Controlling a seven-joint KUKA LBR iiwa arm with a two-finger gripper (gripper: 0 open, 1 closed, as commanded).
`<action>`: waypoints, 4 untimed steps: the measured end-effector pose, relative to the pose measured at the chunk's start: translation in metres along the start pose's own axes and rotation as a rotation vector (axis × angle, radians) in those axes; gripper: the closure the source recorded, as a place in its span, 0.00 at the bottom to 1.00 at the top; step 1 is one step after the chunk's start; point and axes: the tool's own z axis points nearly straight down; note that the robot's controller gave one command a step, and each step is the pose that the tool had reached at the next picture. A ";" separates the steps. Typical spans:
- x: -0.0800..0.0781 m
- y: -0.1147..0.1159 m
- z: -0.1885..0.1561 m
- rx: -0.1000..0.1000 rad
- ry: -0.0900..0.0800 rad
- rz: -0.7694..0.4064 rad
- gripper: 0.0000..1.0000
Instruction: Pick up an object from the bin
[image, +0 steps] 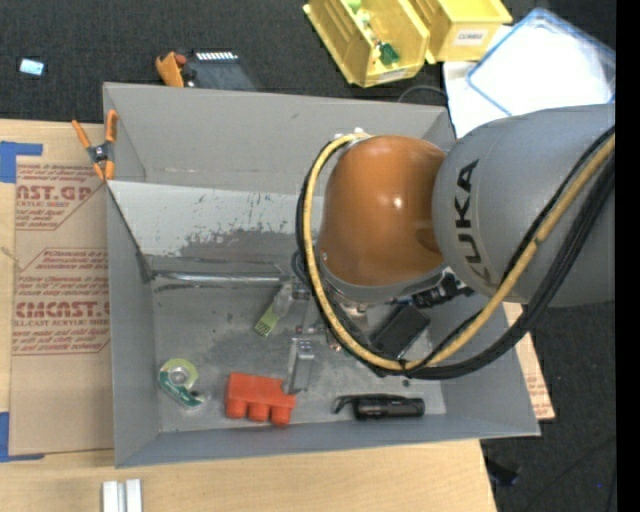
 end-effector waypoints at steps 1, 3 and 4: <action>-0.011 0.008 0.021 -0.003 -0.007 0.065 0.00; -0.020 0.025 0.037 -0.001 -0.003 0.019 0.00; -0.015 0.046 0.061 -0.003 -0.004 0.134 0.00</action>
Offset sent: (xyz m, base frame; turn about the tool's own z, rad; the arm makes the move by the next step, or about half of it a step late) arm 0.0125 0.0520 -0.0152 -0.1863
